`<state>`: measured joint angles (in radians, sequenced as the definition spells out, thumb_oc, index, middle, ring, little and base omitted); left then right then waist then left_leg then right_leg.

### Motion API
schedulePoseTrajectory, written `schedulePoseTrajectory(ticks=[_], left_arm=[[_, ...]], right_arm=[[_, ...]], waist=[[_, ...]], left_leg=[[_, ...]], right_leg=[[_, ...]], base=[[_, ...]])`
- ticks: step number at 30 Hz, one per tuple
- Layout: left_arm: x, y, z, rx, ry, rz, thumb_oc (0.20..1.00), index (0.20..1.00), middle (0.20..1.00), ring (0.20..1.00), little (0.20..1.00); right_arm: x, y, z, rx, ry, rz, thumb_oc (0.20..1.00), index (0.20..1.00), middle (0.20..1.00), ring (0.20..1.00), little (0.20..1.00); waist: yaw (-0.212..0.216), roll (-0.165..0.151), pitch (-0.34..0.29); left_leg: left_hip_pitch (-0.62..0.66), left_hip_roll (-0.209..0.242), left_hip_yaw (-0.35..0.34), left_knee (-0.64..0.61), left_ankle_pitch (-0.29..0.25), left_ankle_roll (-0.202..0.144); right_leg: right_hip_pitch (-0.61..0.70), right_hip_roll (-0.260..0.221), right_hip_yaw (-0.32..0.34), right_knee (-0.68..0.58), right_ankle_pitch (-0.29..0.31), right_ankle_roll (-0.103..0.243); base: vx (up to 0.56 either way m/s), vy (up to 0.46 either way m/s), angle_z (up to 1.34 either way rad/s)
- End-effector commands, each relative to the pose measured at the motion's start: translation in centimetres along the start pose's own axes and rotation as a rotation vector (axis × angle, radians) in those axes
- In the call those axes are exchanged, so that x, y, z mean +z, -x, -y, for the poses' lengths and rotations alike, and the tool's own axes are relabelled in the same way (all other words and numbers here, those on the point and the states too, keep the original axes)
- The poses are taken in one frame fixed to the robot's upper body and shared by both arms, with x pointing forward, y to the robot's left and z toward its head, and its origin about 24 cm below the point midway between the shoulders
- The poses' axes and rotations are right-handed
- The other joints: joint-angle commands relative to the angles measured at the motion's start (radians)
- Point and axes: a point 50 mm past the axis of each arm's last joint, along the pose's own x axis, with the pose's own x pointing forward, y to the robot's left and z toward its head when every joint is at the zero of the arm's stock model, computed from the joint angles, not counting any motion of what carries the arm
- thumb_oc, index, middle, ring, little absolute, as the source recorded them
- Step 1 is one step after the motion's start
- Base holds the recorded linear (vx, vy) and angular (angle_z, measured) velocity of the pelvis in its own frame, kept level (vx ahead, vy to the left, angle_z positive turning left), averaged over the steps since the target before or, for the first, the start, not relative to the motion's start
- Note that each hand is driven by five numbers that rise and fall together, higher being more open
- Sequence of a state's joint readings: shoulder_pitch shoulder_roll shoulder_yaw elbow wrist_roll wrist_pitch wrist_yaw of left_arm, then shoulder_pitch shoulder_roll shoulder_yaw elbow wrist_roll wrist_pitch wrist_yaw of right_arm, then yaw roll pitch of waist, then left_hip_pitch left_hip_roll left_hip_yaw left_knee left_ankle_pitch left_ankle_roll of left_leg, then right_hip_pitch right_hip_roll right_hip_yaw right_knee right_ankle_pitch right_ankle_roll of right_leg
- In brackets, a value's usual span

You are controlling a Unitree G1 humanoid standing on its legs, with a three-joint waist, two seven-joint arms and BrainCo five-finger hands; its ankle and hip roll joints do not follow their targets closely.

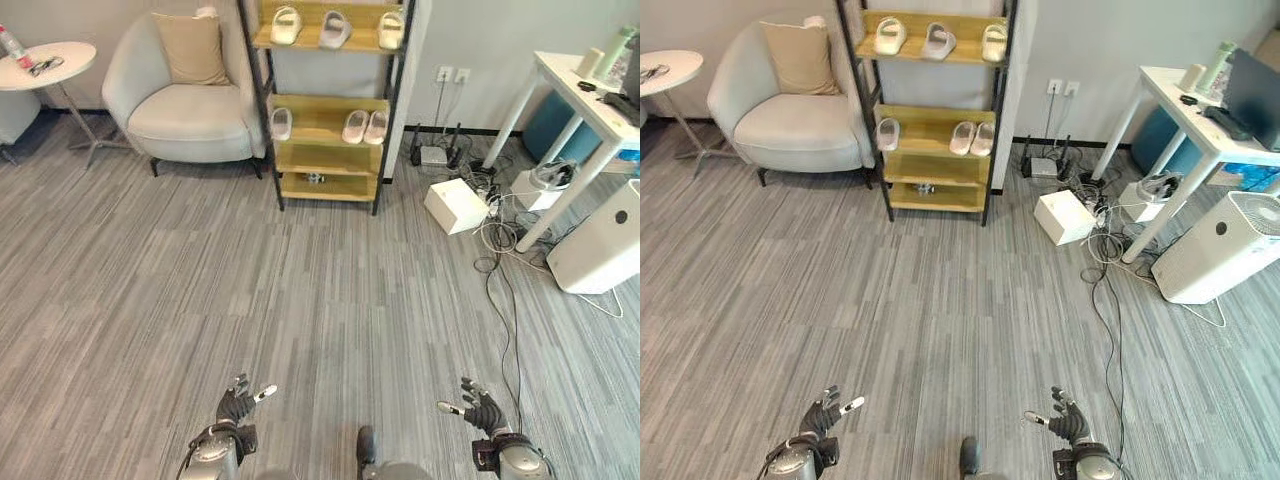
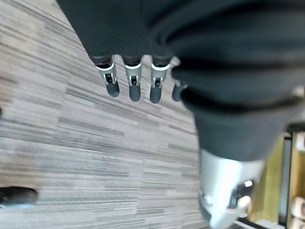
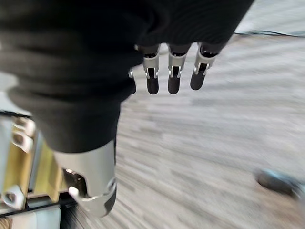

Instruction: Arrange the slippers neatly on the shoe rack.

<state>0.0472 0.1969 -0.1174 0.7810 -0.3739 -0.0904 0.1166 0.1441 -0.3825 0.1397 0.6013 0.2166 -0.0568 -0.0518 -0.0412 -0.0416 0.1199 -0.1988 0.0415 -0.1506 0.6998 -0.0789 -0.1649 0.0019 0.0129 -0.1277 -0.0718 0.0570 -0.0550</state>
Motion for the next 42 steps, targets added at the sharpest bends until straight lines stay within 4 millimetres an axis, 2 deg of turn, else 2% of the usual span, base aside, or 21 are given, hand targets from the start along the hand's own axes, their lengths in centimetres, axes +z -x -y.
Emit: schedulePoseTrajectory(ticks=[1, 3, 4, 5, 6, 7, 12, 15, 18, 21, 23, 25, 29, 30, 31, 33, 35, 36, 37, 38, 42], left_arm=[[4.4, -0.9, 0.2, -0.028, -0.018, 0.159, 1.0, 1.0, 1.0, 1.0, 1.0], [4.1, -0.9, 0.1, -0.029, -0.034, 0.149, 1.0, 1.0, 1.0, 1.0, 1.0], [3.9, -0.8, 0.2, -0.03, -0.042, 0.144, 1.0, 1.0, 1.0, 1.0, 1.0], [3.8, -0.8, 0.1, -0.028, -0.051, 0.141, 1.0, 1.0, 1.0, 1.0, 1.0], [3.8, -0.8, 0.0, -0.022, -0.06, 0.141, 1.0, 1.0, 1.0, 1.0, 1.0], [3.6, -0.8, -0.2, -0.015, -0.062, 0.131, 1.0, 1.0, 1.0, 1.0, 1.0], [2.8, -0.5, -1.0, -0.003, -0.07, 0.105, 1.0, 1.0, 1.0, 1.0, 1.0], [3.5, -0.4, -1.2, -0.017, -0.112, 0.132, 1.0, 1.0, 1.0, 1.0, 1.0], [3.8, -0.5, -1.2, -0.028, -0.129, 0.138, 1.0, 1.0, 1.0, 1.0, 1.0], [4.2, -0.6, -1.2, -0.036, -0.13, 0.149, 1.0, 1.0, 1.0, 1.0, 1.0], [4.7, -0.9, -0.9, -0.033, -0.134, 0.157, 1.0, 1.0, 1.0, 1.0, 1.0], [5.0, -1.1, -0.6, -0.033, -0.133, 0.164, 1.0, 1.0, 1.0, 1.0, 1.0], [5.3, -1.2, 0.1, -0.054, -0.133, 0.172, 1.0, 1.0, 1.0, 1.0, 1.0], [4.8, -1.2, 0.4, -0.063, -0.131, 0.155, 1.0, 1.0, 1.0, 1.0, 1.0], [4.8, -1.2, 0.4, -0.063, -0.131, 0.155, 1.0, 1.0, 1.0, 1.0, 1.0], [5.3, -1.3, 1.0, -0.078, -0.111, 0.169, 1.0, 1.0, 1.0, 1.0, 1.0], [5.3, -1.3, 1.1, -0.078, -0.103, 0.17, 1.0, 1.0, 1.0, 1.0, 1.0], [5.0, -1.3, 1.0, -0.074, -0.095, 0.157, 1.0, 1.0, 1.0, 1.0, 1.0], [4.7, -1.2, 1.0, -0.071, -0.095, 0.15, 1.0, 1.0, 1.0, 1.0, 1.0], [4.4, -1.2, 1.2, -0.067, -0.105, 0.14, 1.0, 1.0, 1.0, 1.0, 1.0], [4.6, -1.3, 1.1, -0.071, -0.112, 0.142, 1.0, 1.0, 1.0, 1.0, 1.0]], right_arm=[[2.3, -0.4, 0.5, -0.004, -0.005, 0.1, 1.0, 1.0, 1.0, 1.0, 1.0], [1.9, -0.4, 0.5, -0.006, -0.004, 0.084, 1.0, 1.0, 1.0, 1.0, 1.0], [1.6, -0.3, 0.4, -0.006, -0.004, 0.072, 1.0, 1.0, 1.0, 1.0, 1.0], [1.5, -0.3, 0.2, -0.008, 0.001, 0.069, 1.0, 1.0, 1.0, 1.0, 1.0], [1.5, -0.4, 0.1, -0.005, 0.009, 0.069, 1.0, 1.0, 1.0, 1.0, 1.0], [1.7, -0.6, -0.1, 0.002, 0.018, 0.069, 1.0, 1.0, 1.0, 1.0, 1.0], [1.6, -0.6, -1.4, 0.039, 0.0, 0.064, 1.0, 1.0, 1.0, 1.0, 1.0], [2.6, -0.9, -2.0, 0.06, -0.005, 0.098, 1.0, 1.0, 1.0, 1.0, 1.0], [2.7, -0.9, -2.2, 0.061, -0.008, 0.101, 1.0, 1.0, 1.0, 1.0, 1.0], [2.5, -0.7, -1.8, 0.05, -0.025, 0.098, 1.0, 1.0, 1.0, 1.0, 1.0], [2.4, -0.6, -1.6, 0.034, -0.036, 0.101, 1.0, 1.0, 1.0, 1.0, 1.0], [2.3, -0.4, -1.6, 0.031, -0.029, 0.103, 1.0, 1.0, 1.0, 1.0, 1.0], [2.0, 0.0, -1.2, 0.026, -0.013, 0.1, 1.0, 1.0, 1.0, 1.0, 1.0], [1.6, 0.1, -0.8, 0.015, -0.016, 0.089, 1.0, 1.0, 1.0, 1.0, 1.0], [1.6, 0.1, -0.8, 0.015, -0.016, 0.089, 1.0, 1.0, 1.0, 1.0, 1.0], [2.0, 0.0, -0.3, 0.019, -0.01, 0.104, 1.0, 1.0, 1.0, 1.0, 1.0], [1.8, 0.0, 0.1, 0.008, -0.003, 0.091, 1.0, 1.0, 1.0, 1.0, 1.0], [1.4, 0.1, 0.4, -0.004, -0.015, 0.075, 1.0, 1.0, 1.0, 1.0, 1.0], [1.2, 0.2, 0.5, -0.012, -0.019, 0.071, 1.0, 1.0, 1.0, 1.0, 1.0], [1.1, 0.3, 0.6, -0.019, -0.013, 0.071, 1.0, 1.0, 1.0, 1.0, 1.0], [1.4, 0.0, -0.1, 0.007, 0.013, 0.069, 1.0, 1.0, 1.0, 1.0, 1.0]], waist=[[0.002, -0.022, 0.067], [0.013, -0.02, 0.06], [0.02, -0.016, 0.057], [0.038, 0.007, 0.051], [0.051, 0.008, 0.052], [0.061, 0.013, 0.047], [0.078, -0.022, 0.007], [0.075, -0.042, 0.037], [0.061, -0.025, 0.055], [0.03, -0.012, 0.067], [0.007, -0.023, 0.062], [-0.007, -0.025, 0.054], [-0.017, -0.026, 0.037], [-0.019, -0.02, 0.024], [-0.019, -0.02, 0.024], [-0.004, -0.04, 0.045], [0.006, -0.054, 0.057], [0.015, -0.058, 0.049], [0.02, -0.053, 0.04], [0.032, -0.03, 0.029], [0.023, -0.03, 0.01]], left_leg=[[0.144, -0.029, 0.117, -0.401, 0.139, 0.06], [0.11, -0.019, 0.16, -0.542, 0.101, 0.079], [0.096, -0.004, 0.173, -0.602, 0.117, 0.08], [0.022, 0.025, 0.192, -0.742, 0.225, 0.065], [0.006, 0.021, 0.187, -0.784, 0.246, 0.056], [-0.005, 0.027, 0.197, -0.787, 0.284, 0.044], [0.05, -0.001, 0.234, -0.756, 0.23, 0.093], [0.09, -0.026, 0.254, -0.714, 0.161, 0.153], [0.155, -0.029, 0.256, -0.718, 0.125, 0.174], [0.244, -0.03, 0.238, -0.747, 0.091, 0.164], [0.306, -0.041, 0.223, -0.762, 0.058, 0.144], [0.345, -0.031, 0.212, -0.768, 0.044, 0.129], [0.373, -0.007, 0.193, -0.737, 0.016, 0.109], [0.35, 0.019, 0.189, -0.616, 0.062, 0.074], [0.35, 0.019, 0.189, -0.616, 0.062, 0.074], [0.227, -0.016, 0.129, -0.356, 0.139, 0.045], [0.169, -0.021, 0.131, -0.342, 0.138, 0.051], [0.152, 0.02, 0.193, -0.496, 0.105, 0.069], [0.136, 0.052, 0.222, -0.609, 0.12, 0.069], [0.094, 0.088, 0.237, -0.758, 0.224, 0.052], [0.146, 0.058, 0.26, -0.755, 0.173, 0.07]], right_leg=[[-0.004, -0.09, 0.022, 0.028, -0.005, 0.145], [0.023, -0.092, 0.028, 0.025, -0.033, 0.153], [0.038, -0.091, 0.027, 0.027, -0.049, 0.156], [0.079, -0.071, 0.031, 0.021, -0.077, 0.157], [0.106, -0.067, 0.039, 0.017, -0.092, 0.158], [0.142, -0.063, 0.048, 0.015, -0.108, 0.164], [0.162, -0.131, 0.089, 0.098, -0.123, 0.211], [0.024, -0.167, 0.121, 0.389, 0.024, 0.241], [-0.066, -0.172, 0.098, 0.517, 0.079, 0.233], [-0.142, -0.173, 0.027, 0.392, 0.04, 0.22], [-0.172, -0.167, -0.011, 0.159, 0.057, 0.233], [-0.178, -0.159, -0.025, 0.089, 0.095, 0.249], [-0.148, -0.148, -0.028, 0.082, 0.085, 0.238], [-0.109, -0.123, -0.038, 0.074, 0.063, 0.21], [-0.109, -0.123, -0.038, 0.074, 0.063, 0.21], [-0.042, -0.115, -0.037, 0.051, 0.047, 0.17], [-0.014, -0.124, -0.039, 0.045, 0.031, 0.165], [0.021, -0.135, -0.039, 0.023, 0.015, 0.181], [0.038, -0.138, -0.044, 0.016, 0.001, 0.192], [0.065, -0.134, -0.045, 0.011, -0.029, 0.202], [0.068, -0.182, -0.034, 0.051, -0.038, 0.221]], base=[[0.31, -0.028, -0.2], [0.38, 0.016, -0.08], [0.47, 0.098, -0.26], [0.49, 0.106, -0.52], [0.6, 0.156, -0.37], [0.48, 0.154, -0.13], [0.37, 0.222, -0.59], [0.17, 0.182, -0.32], [0.24, 0.152, 0.32], [0.36, 0.008, 0.34], [0.41, -0.099, 0.26], [0.31, -0.104, 0.44], [0.32, -0.159, 0.45], [0.19, -0.112, 0.53], [0.3, -0.206, 0.49], [0.22, -0.149, 0.12], [0.25, -0.023, -0.38], [0.32, 0.102, -0.32], [0.52, 0.233, -0.27], [0.43, 0.299, -0.08], [0.24, 0.245, -0.29]])
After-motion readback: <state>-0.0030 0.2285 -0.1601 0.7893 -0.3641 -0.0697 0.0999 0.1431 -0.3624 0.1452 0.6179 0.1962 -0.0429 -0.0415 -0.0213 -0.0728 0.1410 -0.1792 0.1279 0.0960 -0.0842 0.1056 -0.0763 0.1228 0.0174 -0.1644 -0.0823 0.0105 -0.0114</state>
